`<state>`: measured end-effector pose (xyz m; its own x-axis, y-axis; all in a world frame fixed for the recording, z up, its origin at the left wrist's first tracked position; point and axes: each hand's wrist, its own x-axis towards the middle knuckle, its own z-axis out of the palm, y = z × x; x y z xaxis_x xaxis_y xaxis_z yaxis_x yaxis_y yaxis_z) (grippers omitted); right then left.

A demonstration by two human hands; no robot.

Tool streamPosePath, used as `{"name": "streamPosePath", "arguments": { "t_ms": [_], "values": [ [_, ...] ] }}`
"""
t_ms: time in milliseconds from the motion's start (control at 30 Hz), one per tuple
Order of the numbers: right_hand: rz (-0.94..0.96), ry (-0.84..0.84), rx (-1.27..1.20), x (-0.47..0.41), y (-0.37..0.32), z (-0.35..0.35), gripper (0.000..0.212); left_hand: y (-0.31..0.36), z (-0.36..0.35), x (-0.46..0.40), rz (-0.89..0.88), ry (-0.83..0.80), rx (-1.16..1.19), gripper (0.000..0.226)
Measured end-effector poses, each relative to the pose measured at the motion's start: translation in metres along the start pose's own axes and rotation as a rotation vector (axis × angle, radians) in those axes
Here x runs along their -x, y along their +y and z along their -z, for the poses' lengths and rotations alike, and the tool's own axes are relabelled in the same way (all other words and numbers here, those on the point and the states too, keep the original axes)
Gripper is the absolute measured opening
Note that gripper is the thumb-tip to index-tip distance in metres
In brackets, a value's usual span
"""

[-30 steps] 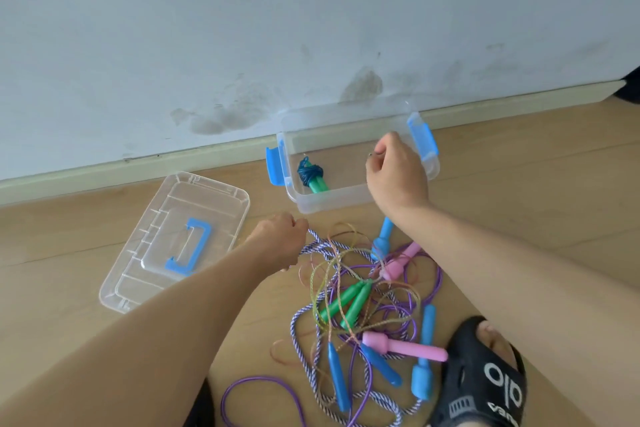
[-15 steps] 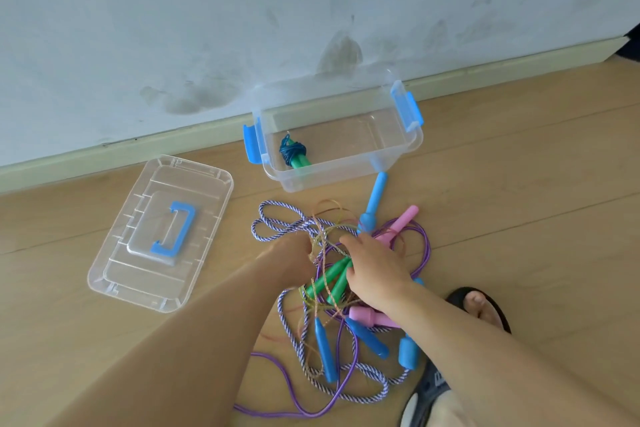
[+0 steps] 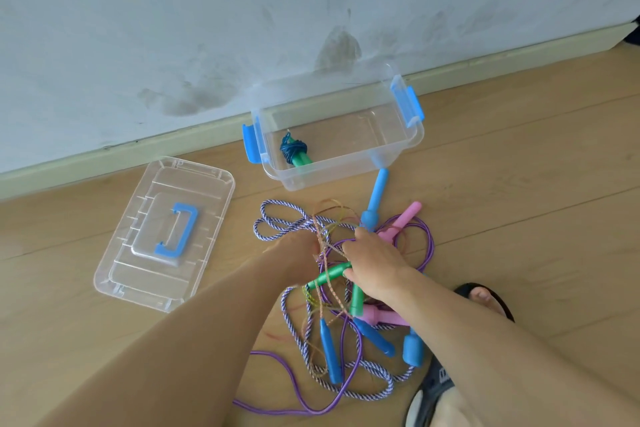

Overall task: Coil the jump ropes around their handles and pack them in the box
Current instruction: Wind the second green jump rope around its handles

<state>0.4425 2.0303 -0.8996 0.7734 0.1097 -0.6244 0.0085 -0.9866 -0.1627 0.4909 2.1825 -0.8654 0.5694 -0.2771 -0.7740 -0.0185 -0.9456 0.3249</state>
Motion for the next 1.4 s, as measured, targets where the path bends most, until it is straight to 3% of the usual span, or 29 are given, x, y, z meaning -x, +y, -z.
{"name": "streamPosePath", "arguments": {
  "t_ms": [67, 267, 567, 833, 967, 1100, 1233, 1333, 1400],
  "values": [
    [-0.015, -0.038, 0.0, 0.006, 0.002, 0.003, 0.022, -0.004, 0.003, 0.009, 0.002, -0.003, 0.0, 0.04],
    [-0.071, -0.062, 0.037, 0.026, -0.002, -0.004, 0.036, -0.006, 0.006, 0.038, -0.03, 0.032, -0.007, 0.036],
    [-0.243, 0.092, -0.282, 0.018, -0.016, -0.02, 0.039, -0.009, -0.008, 0.058, -0.031, 0.001, -0.026, 0.034],
    [-0.278, 0.343, -0.523, 0.035, -0.027, 0.022, 0.008, 0.003, 0.02, 0.075, -0.059, 0.073, -0.044, 0.035],
    [-0.169, 0.423, -0.436, 0.065, -0.025, 0.071, 0.005, 0.013, 0.043, 0.1, -0.132, 0.154, -0.058, 0.046],
    [0.041, 0.41, -0.246, 0.106, -0.031, 0.125, 0.034, 0.024, 0.072, 0.143, -0.269, 0.284, -0.085, 0.072],
    [0.257, 0.412, -0.177, 0.136, -0.05, 0.174, 0.029, 0.025, 0.094, 0.187, -0.386, 0.315, -0.036, 0.084],
    [0.385, 0.421, -0.194, 0.166, -0.071, 0.209, 0.028, 0.027, 0.107, 0.213, -0.426, 0.274, 0.147, 0.066],
    [0.454, 0.438, -0.257, 0.19, -0.083, 0.227, 0.028, 0.029, 0.117, 0.227, -0.455, 0.26, 0.193, 0.03]
  ]
}}
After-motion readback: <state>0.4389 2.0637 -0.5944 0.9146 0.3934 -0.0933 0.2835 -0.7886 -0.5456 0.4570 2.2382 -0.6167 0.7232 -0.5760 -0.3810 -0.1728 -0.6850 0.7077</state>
